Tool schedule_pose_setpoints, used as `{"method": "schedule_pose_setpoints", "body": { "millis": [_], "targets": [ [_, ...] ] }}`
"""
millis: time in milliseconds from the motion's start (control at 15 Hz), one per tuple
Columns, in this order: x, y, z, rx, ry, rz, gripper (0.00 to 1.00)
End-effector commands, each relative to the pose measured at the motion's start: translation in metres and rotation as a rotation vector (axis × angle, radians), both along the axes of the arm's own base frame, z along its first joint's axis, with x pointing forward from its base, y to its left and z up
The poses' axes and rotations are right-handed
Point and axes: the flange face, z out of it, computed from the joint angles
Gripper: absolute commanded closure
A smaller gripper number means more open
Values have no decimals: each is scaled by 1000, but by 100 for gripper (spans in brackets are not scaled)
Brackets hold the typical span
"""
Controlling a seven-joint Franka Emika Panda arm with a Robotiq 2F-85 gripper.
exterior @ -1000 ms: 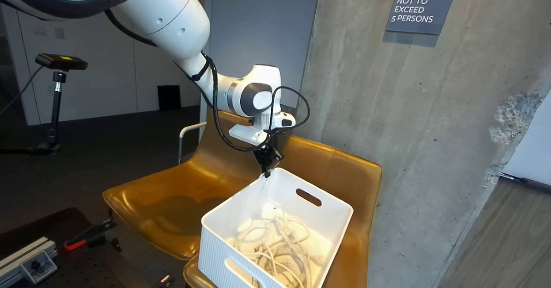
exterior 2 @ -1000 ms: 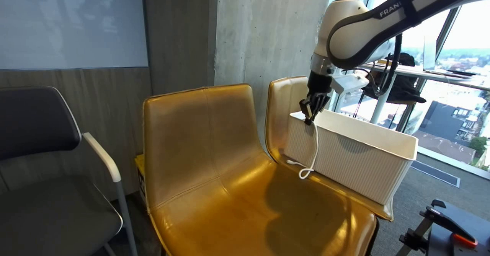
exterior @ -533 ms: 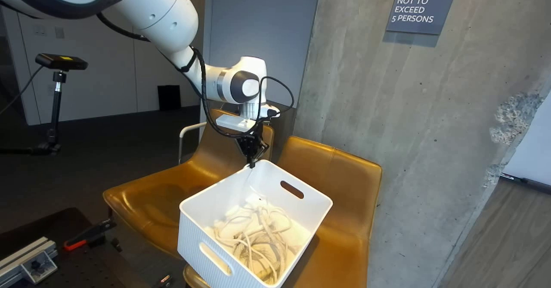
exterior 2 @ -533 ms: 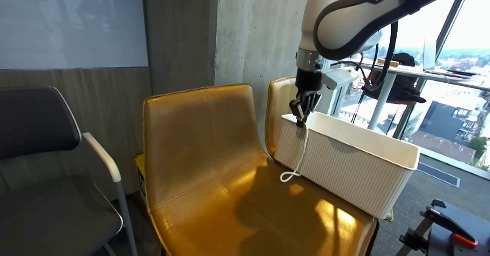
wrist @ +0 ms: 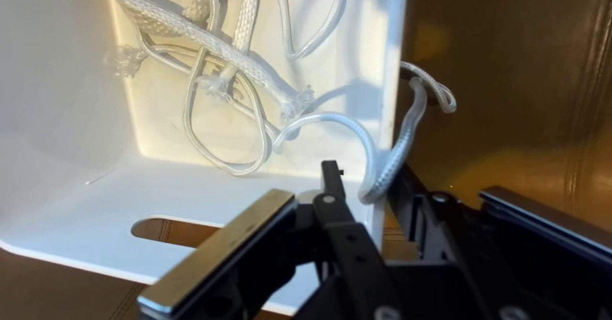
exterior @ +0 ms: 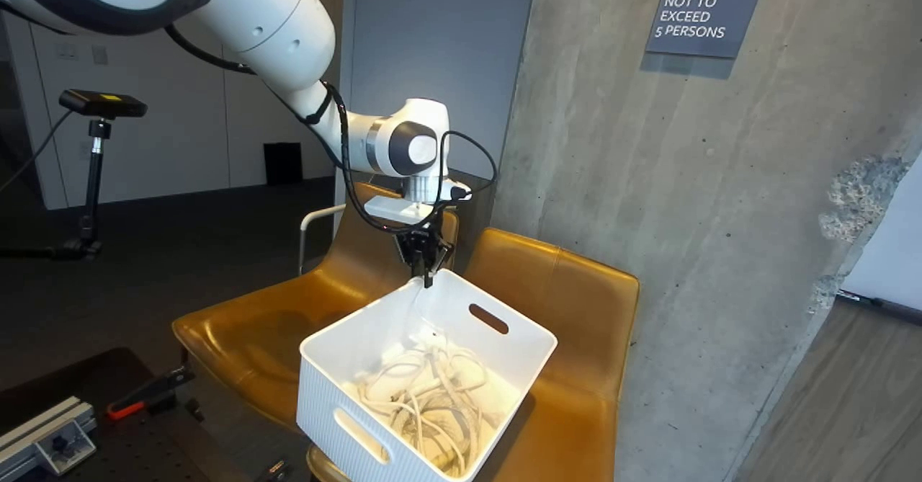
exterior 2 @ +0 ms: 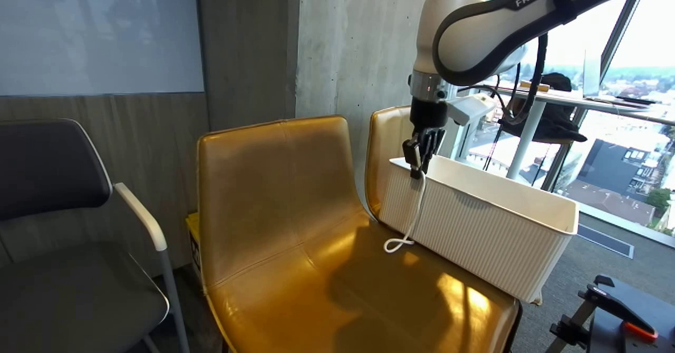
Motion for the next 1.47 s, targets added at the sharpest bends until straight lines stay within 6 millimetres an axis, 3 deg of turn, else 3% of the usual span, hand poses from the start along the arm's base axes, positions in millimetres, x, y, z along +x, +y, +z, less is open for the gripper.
{"method": "schedule_pose_setpoints", "body": {
  "millis": [0,67,267,533,733,800,1067,1267,1400],
  "targets": [
    [3,-7,-4,-13,23,17,47],
    [2,-6,-6,-13,26,18,57],
    [2,-4,-6,-14,28,22,67],
    [4,3,13,-25,14,30,53],
    [8,4,25,-32,4,36,29],
    [9,4,28,-35,1,37,29],
    [9,4,28,-38,9,39,53],
    [5,4,28,-35,20,32,59],
    [0,7,28,-28,31,30,39]
  ]
}}
